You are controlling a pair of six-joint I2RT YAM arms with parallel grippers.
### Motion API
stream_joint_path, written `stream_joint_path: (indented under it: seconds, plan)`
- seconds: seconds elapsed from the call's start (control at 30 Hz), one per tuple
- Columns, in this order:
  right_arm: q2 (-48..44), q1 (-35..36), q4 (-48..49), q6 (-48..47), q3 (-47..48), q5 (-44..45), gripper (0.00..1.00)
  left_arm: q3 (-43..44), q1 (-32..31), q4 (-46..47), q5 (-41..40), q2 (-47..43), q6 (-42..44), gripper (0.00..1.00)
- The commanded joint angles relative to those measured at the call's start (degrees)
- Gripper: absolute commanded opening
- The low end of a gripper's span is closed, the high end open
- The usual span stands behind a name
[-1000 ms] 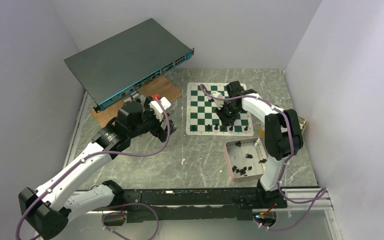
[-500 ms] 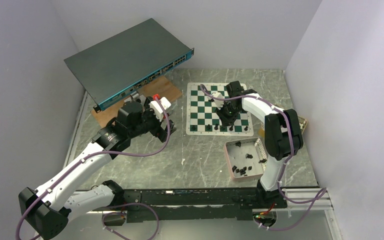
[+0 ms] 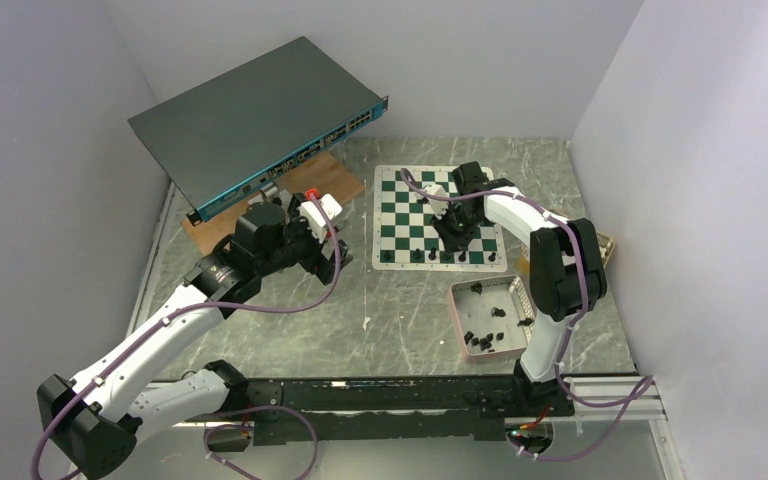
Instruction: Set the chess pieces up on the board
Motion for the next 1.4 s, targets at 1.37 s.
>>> stream_joint_path:
  seconds: [1.37]
  plan:
    - [1.12, 0.97, -1.00, -0.64, 1.31, 1.39, 0.28, 0.91, 0.15, 1.27, 1.58, -0.49, 1.11, 1.00]
